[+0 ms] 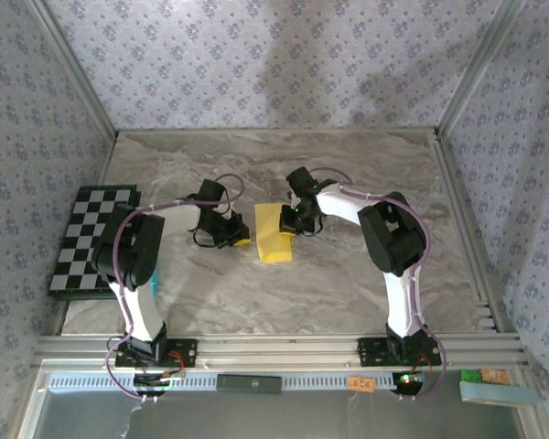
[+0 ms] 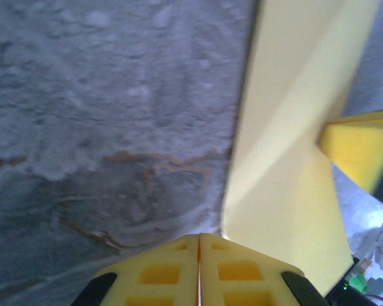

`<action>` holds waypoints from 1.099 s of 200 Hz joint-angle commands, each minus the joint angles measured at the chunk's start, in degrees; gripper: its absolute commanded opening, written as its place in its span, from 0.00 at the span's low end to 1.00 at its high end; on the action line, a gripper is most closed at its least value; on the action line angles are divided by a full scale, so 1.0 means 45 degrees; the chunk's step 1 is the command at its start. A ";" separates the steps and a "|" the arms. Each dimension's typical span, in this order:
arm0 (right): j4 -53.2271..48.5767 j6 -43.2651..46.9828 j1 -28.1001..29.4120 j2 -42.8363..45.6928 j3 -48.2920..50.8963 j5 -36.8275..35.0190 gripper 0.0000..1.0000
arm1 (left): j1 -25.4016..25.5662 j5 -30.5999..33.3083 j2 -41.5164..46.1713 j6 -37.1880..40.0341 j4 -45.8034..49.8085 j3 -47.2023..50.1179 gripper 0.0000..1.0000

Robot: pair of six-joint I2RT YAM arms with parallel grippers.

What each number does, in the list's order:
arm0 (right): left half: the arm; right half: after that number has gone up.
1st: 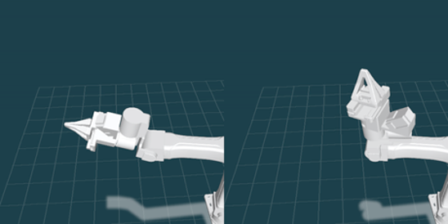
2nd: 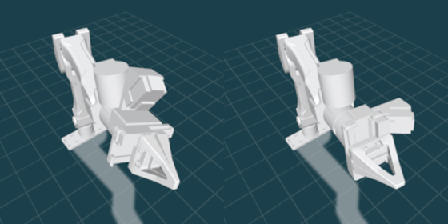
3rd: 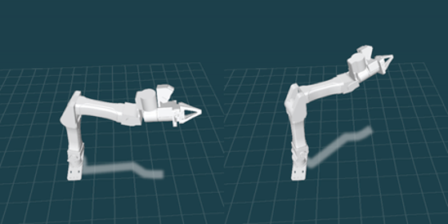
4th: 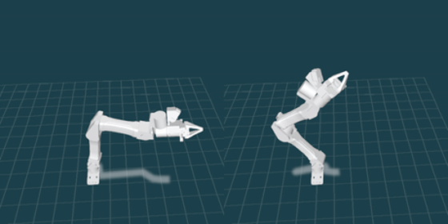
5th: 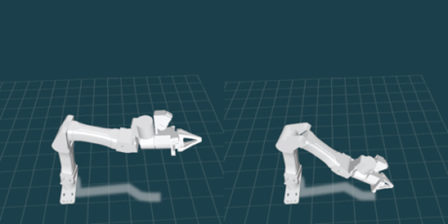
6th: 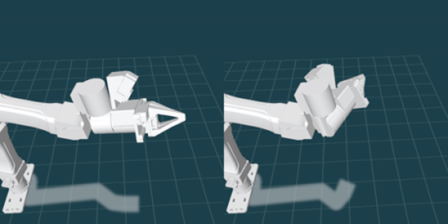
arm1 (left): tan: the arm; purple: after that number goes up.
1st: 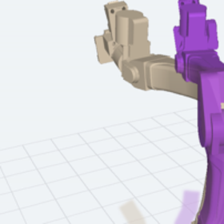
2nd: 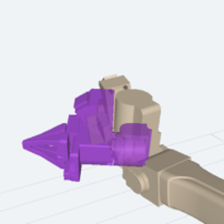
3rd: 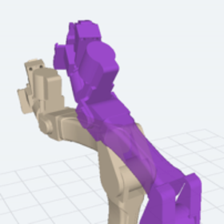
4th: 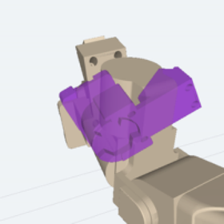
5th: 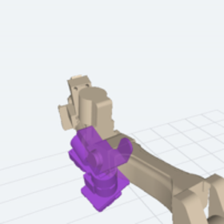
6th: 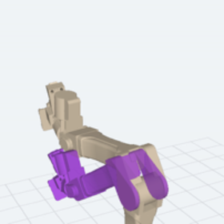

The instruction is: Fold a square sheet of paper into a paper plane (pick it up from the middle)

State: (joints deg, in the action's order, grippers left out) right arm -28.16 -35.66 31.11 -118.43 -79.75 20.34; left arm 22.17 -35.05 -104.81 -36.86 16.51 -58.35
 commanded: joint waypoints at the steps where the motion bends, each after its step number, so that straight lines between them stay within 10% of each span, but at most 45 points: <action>1: -0.1329 -0.0184 -0.0332 -0.1318 0.0938 -0.2527 0.05 | 0.0458 -0.0347 0.0831 -0.0534 -0.0594 -0.0234 0.09; 106: -0.1339 -0.0186 -0.0332 -0.1454 0.0988 -0.2469 0.05 | 0.1650 0.0420 -0.1083 -0.0110 -0.0240 -0.0402 0.07; 220: -0.1301 -0.0185 -0.0391 -0.1465 0.1052 -0.2589 0.05 | 0.1441 0.0702 0.1782 -0.0342 -0.1577 0.1297 0.05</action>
State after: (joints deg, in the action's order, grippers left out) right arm -28.03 -35.68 31.11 -118.48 -79.64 20.36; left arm 26.61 -31.66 -100.14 -36.21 11.31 -50.78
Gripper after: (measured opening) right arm 0.053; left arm 0.051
